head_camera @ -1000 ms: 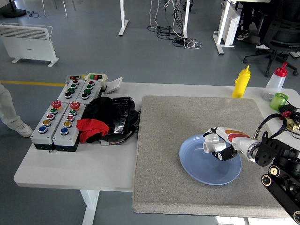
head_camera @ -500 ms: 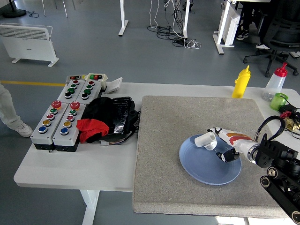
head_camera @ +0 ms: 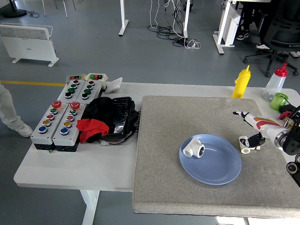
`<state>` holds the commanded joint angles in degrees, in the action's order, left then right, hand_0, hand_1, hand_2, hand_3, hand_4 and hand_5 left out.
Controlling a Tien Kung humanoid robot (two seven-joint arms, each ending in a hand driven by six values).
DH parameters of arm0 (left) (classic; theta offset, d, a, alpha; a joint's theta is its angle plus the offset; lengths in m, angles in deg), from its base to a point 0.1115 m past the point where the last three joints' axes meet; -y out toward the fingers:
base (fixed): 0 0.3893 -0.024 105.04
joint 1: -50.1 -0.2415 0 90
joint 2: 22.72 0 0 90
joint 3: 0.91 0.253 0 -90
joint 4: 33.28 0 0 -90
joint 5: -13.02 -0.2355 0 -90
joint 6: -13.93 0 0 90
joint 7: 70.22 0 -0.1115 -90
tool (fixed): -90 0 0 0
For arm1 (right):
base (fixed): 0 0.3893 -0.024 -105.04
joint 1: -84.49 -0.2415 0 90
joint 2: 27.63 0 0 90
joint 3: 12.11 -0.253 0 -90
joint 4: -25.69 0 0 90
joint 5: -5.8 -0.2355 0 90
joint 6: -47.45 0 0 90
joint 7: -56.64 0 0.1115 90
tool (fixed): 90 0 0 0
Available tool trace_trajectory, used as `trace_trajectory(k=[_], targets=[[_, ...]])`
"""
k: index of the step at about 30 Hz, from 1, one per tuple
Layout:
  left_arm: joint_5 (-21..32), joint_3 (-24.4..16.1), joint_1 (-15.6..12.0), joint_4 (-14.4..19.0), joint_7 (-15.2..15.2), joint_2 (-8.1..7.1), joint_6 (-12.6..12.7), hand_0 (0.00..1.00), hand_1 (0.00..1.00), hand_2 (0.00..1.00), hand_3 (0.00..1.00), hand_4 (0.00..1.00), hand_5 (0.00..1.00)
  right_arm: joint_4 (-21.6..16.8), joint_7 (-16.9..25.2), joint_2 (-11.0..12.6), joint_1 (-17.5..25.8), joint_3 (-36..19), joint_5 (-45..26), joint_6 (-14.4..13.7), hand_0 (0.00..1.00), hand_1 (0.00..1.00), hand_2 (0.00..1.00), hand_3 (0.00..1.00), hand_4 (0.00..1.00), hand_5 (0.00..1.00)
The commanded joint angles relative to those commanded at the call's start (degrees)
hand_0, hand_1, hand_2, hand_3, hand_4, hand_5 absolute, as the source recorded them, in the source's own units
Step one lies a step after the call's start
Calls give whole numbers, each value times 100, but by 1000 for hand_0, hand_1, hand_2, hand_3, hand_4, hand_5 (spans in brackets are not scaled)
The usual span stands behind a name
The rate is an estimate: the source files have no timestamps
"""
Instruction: Pick pipe place plate twice
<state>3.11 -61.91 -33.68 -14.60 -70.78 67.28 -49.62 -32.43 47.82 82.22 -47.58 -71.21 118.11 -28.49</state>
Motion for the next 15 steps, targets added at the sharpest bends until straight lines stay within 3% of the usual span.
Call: trace_trajectory(k=[6,15], targets=[[0,-6,-5,6,18,0,18,628,630,650,716,502,998,542,30,140,-268,543,-233,185,941,889,998,998,717,26],[-67,-46,-51,24,94,0,53,628,631,652,716,501,998,1369,198,-35,-622,1244,-561,145,940,888,998,996,718,29]])
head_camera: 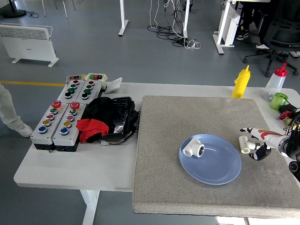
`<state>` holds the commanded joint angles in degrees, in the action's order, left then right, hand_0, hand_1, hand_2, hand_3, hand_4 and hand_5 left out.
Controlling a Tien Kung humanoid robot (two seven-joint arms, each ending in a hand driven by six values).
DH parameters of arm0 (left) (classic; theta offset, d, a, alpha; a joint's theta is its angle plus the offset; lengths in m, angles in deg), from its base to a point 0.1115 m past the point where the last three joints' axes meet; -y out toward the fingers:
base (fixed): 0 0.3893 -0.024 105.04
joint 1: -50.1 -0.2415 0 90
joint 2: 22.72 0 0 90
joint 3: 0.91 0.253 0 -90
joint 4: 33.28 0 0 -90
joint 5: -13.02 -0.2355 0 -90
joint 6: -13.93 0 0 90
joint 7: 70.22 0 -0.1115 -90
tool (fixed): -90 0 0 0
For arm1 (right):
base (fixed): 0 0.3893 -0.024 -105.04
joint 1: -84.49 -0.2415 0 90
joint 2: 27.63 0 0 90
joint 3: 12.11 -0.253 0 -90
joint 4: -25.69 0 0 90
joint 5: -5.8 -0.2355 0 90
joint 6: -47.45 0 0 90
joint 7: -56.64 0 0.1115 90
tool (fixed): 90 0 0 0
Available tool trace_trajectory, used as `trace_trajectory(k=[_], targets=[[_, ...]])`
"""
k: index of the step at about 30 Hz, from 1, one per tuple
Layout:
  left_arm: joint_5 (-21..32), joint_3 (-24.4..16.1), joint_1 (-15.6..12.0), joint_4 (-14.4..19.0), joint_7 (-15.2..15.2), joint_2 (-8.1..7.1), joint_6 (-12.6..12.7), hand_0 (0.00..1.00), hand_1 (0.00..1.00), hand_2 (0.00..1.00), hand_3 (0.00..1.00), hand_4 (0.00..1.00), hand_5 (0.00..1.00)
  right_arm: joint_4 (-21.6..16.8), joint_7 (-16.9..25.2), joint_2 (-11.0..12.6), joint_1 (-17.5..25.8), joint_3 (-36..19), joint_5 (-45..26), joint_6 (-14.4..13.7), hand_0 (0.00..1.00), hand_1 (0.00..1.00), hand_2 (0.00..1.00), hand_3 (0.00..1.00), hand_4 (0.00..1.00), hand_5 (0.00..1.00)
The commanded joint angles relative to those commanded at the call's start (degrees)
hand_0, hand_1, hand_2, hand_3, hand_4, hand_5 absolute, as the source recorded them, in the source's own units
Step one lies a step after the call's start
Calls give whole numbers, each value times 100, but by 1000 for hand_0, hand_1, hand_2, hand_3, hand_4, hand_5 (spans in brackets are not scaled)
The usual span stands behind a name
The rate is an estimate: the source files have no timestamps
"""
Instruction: Pick pipe place plate twice
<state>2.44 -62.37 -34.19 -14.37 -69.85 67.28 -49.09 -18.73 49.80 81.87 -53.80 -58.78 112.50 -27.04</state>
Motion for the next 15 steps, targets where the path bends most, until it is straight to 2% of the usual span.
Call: trace_trajectory(k=[3,8,15], targets=[[-29,-11,-10,4,26,0,4,628,631,652,715,499,998,241,33,-100,-111,87,-33,-45,939,890,998,995,719,30],[-76,-34,-28,9,74,0,2,628,632,656,715,498,998,572,182,-236,-283,256,-108,-277,939,892,998,991,720,34],[-92,-41,-43,9,87,0,1,628,635,658,716,497,998,934,211,-367,-462,430,-223,-242,937,890,998,982,719,38]])
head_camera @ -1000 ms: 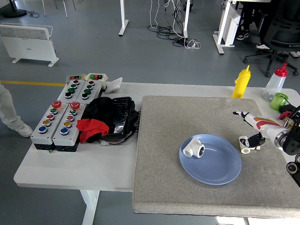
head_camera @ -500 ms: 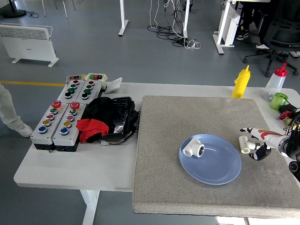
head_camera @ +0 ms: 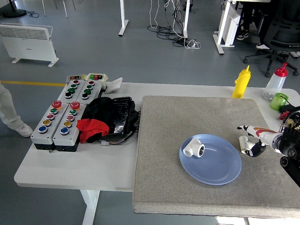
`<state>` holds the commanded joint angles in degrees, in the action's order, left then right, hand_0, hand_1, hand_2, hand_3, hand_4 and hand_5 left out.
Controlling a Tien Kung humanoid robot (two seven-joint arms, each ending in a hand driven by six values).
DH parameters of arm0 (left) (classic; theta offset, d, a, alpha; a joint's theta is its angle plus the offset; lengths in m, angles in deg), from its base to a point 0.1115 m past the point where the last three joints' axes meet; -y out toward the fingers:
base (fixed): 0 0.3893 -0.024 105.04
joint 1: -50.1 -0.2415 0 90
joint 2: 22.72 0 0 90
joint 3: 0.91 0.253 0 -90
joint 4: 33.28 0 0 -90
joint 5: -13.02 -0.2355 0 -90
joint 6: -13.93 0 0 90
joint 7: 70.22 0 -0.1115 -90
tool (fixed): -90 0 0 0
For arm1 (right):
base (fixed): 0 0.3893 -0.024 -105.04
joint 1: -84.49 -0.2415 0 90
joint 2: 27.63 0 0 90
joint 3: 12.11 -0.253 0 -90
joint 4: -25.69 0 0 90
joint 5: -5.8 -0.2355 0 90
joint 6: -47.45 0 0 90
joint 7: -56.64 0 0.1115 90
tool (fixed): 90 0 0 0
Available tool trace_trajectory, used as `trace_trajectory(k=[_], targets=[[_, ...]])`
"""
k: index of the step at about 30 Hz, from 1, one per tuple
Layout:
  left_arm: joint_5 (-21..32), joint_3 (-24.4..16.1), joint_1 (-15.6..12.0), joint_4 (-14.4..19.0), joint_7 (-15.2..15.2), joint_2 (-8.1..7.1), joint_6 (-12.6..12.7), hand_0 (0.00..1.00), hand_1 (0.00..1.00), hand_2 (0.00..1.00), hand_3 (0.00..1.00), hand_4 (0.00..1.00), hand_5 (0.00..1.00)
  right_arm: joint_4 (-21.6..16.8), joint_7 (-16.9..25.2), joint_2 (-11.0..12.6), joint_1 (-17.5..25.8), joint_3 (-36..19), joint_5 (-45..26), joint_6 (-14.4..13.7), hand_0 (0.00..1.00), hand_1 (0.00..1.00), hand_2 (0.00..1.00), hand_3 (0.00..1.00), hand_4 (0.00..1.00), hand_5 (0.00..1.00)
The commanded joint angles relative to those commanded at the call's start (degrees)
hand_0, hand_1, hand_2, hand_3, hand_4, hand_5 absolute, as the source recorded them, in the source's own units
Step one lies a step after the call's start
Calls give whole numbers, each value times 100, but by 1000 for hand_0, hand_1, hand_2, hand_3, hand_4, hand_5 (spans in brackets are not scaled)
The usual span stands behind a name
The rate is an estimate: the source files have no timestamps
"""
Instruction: Pick pipe place plate twice
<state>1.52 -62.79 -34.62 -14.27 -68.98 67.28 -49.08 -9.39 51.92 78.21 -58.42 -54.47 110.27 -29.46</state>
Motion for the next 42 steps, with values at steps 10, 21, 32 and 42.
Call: trace_trajectory(k=[10,21,32,42], targets=[[121,80,47,-10,-39,0,-10,628,634,659,716,497,998,261,67,-53,-127,171,-113,42,930,889,998,969,720,42],[167,114,70,-10,-48,0,-5,627,636,660,715,496,998,609,237,-183,-353,608,-192,10,869,836,933,876,720,48],[185,134,91,-14,-52,0,-7,630,637,660,715,496,998,722,289,-174,-370,968,-219,-171,686,699,741,778,701,49],[166,138,91,-14,-28,0,2,628,637,660,715,494,998,657,300,-93,-313,900,-188,-215,353,519,628,715,633,7]])
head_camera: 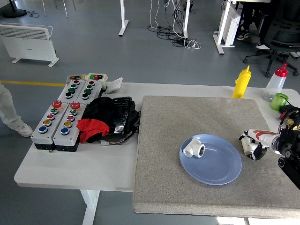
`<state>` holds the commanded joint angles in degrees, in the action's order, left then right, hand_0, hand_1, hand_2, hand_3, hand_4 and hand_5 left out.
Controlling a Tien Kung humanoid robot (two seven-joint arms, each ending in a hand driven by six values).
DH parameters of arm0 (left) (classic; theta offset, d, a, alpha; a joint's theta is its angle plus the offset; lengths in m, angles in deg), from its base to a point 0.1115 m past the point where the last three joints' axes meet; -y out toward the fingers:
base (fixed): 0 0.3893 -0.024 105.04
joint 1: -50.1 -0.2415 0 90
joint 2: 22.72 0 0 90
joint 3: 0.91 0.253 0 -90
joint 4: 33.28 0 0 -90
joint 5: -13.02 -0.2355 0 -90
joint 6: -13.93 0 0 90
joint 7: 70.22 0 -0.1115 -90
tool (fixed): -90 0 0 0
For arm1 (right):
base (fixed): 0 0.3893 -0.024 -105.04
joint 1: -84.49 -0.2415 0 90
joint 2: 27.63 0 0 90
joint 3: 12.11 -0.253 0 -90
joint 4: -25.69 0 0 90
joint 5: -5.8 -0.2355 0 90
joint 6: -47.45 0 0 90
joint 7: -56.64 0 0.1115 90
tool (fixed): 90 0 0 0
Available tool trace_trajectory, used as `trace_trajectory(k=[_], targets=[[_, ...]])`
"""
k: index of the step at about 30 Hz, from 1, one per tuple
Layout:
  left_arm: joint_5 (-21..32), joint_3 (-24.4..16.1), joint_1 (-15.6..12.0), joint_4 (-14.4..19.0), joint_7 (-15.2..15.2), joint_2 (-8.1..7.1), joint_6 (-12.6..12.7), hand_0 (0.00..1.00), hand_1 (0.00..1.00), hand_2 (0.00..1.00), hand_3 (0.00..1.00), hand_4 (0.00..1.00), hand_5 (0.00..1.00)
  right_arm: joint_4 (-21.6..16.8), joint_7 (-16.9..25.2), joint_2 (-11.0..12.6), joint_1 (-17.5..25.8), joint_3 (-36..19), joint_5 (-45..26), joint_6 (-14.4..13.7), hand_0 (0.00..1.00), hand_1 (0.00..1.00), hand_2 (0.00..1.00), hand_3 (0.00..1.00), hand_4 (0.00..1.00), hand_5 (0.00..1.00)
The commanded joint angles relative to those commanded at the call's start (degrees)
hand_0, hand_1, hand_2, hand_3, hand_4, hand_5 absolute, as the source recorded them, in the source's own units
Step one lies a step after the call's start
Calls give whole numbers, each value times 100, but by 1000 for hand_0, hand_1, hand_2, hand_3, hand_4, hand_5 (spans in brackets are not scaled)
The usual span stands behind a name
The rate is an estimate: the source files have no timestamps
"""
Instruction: Pick pipe place plate twice
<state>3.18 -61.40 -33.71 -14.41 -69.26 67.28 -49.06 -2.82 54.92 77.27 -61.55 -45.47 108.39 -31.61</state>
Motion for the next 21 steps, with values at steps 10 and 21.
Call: trace_trajectory(k=[10,21], targets=[[-30,-8,9,2,23,0,4,629,637,659,715,493,998,-217,14,149,59,-283,78,13,324,500,619,710,640,19],[-58,-25,-33,7,48,0,13,628,636,658,715,492,998,-1128,-88,396,214,-991,290,22,316,490,613,703,612,2]])
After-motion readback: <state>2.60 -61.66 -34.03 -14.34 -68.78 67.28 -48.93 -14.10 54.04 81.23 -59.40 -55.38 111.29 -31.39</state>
